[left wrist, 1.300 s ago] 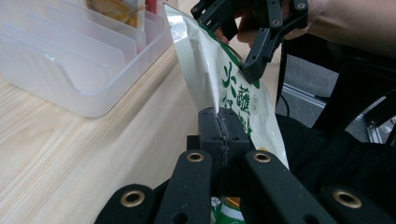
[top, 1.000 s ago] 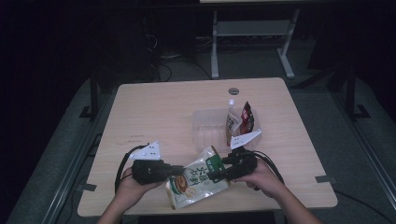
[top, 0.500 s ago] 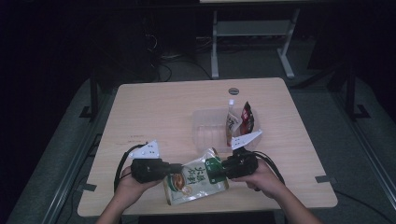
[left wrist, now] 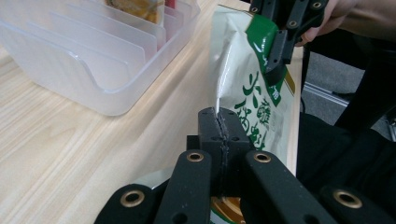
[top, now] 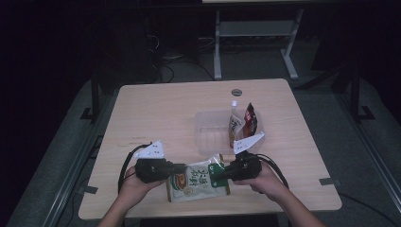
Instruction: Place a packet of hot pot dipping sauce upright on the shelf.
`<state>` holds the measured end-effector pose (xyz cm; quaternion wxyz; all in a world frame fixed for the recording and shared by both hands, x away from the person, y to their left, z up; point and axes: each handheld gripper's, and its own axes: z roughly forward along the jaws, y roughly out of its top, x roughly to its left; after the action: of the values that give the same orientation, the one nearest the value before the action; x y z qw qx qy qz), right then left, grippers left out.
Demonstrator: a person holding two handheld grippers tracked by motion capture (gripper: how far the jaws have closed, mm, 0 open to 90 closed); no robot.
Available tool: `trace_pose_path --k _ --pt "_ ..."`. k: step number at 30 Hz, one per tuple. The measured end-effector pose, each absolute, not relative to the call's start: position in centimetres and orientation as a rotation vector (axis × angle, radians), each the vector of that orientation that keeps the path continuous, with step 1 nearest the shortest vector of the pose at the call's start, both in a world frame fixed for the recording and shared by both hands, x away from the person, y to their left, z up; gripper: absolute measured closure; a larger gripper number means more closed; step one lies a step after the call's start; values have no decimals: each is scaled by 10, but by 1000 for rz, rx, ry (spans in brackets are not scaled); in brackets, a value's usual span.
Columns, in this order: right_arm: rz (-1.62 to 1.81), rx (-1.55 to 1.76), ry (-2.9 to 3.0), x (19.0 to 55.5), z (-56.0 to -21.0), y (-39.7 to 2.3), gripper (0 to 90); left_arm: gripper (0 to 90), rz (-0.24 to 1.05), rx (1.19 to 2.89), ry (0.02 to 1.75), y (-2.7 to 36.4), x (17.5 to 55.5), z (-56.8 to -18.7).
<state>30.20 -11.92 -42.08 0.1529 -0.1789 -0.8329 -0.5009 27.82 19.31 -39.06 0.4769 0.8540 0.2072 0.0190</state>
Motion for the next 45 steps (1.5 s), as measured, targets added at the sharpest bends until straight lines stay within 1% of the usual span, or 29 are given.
trace_pose_path --k 16,23,24,27,28,31,32,34,35,36,37,39,40,41,42,45 --pt "-1483 -495 -2363 300 -419 -121 898 890 41 2065 493 194 282 -391" --pt "-1488 -484 -2364 299 -418 -122 900 853 44 2054 496 195 284 -393" --pt "-1489 -484 -2366 298 -417 -121 900 828 47 2053 509 195 284 -395" --pt "-1486 -484 -2375 298 -417 -121 900 801 53 2061 511 196 285 -395" --pt "-1494 -478 -2371 299 -417 -121 900 771 57 2059 516 196 285 -395" --pt "-1507 -481 -2357 299 -416 -123 900 638 65 2050 534 197 286 -396" --pt "-1507 -481 -2357 299 -416 -123 900 638 72 2057 535 197 286 -396" --pt "-1513 -485 -2355 298 -414 -123 900 559 76 2057 541 197 286 -396" --pt "-1523 -483 -2352 298 -413 -124 900 500 86 2060 542 197 285 -396" --pt "-1523 -483 -2352 298 -413 -124 900 500 90 2060 541 197 285 -396" --pt "-1530 -483 -2343 297 -411 -125 900 468 93 2058 545 198 285 -396" --pt "-1538 -477 -2340 297 -411 -125 900 451 96 2060 562 200 285 -397" --pt "-1540 -477 -2339 297 -410 -126 900 431 101 2062 565 202 286 -398" --pt "-1559 -471 -2335 297 -408 -126 900 376 104 2059 573 203 286 -399" --pt "-1559 -471 -2335 297 -408 -126 900 376 110 2058 583 205 286 -401" --pt "-1573 -467 -2329 296 -405 -128 900 304 106 2077 602 207 287 -406"
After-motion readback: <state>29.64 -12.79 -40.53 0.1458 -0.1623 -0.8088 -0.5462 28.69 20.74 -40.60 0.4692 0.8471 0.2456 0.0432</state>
